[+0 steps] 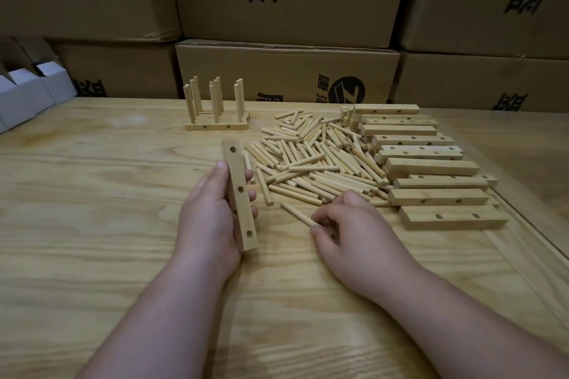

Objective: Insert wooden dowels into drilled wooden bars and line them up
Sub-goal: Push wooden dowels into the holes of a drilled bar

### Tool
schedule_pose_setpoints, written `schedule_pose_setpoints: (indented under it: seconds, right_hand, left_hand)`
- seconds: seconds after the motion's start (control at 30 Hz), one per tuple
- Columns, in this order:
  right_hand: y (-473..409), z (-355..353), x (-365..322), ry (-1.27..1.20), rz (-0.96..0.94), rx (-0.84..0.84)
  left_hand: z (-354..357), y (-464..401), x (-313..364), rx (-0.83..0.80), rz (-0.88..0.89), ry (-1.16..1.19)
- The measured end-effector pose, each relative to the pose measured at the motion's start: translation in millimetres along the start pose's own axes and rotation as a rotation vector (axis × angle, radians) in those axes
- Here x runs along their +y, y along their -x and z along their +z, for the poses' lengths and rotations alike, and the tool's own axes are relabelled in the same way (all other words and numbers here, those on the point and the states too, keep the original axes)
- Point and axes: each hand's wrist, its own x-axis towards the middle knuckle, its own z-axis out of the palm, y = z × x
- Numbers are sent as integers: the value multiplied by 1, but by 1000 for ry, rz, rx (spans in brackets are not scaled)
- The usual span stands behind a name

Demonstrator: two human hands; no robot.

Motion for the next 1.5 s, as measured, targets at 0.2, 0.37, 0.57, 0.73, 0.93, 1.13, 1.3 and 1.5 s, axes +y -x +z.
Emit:
schedule_pose_setpoints:
  seconds: [0.2,0.37,0.57,0.73,0.93,1.13,1.3,1.5]
  right_hand:
    - [-2,-6,0,-210,85,219]
    - [-1,-12,-1,-397,59,411]
    - [1,-12,-5,-390,-12,414]
    - [1,-12,-5,-390,-48,405]
    - [2,-11,-5,-378,-108,354]
    - [0,-11,-2,-456,-88,400]
    - [-1,-9,-1,-475,-82,410]
    - [2,-9,-2,-606,-30,376]
  left_hand:
    - [2,6,-1,-136,-1,-139]
    - [1,8,3,-243,-30,-141]
    - [2,13,4,-327,-31,-206]
    - [1,12,4,-327,-26,-227]
    - [1,14,4,-287,-23,-234]
    - [2,16,5,-316,-41,-254]
    - [2,17,5,-334,-55,-248]
    - [0,15,3,-338,-50,-275]
